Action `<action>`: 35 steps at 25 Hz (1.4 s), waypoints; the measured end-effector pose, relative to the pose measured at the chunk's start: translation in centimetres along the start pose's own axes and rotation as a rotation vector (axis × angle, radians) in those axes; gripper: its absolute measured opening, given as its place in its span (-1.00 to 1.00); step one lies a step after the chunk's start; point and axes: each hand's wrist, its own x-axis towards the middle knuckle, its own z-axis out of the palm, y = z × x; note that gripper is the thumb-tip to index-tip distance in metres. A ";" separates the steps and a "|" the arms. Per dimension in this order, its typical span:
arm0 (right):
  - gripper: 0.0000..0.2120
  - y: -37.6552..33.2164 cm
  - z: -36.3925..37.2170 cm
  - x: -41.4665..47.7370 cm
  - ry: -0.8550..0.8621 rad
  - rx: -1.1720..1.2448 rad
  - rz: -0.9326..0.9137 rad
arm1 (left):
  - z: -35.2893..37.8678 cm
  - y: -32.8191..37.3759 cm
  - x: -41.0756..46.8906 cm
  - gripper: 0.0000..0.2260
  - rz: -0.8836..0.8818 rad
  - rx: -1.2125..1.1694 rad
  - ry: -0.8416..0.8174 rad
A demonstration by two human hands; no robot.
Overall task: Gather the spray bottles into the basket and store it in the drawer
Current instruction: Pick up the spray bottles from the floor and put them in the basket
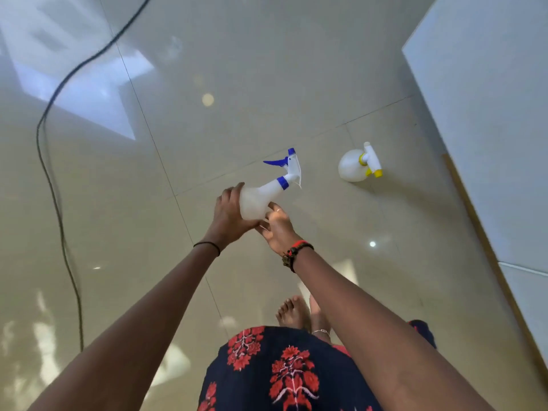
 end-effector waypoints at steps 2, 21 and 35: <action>-0.53 -2.0 -0.7 -4.4 0.019 -0.016 -0.034 | -2.2 3.9 -3.1 -0.21 0.020 -0.090 -0.020; -0.75 -17.5 -10.8 -38.1 0.063 -0.081 -0.491 | -13.4 31.9 -17.2 -0.19 0.362 0.044 -0.344; -0.61 -18.2 -34.8 -51.9 0.432 0.145 -0.487 | 4.2 52.1 -30.1 -0.24 0.562 -0.170 -0.474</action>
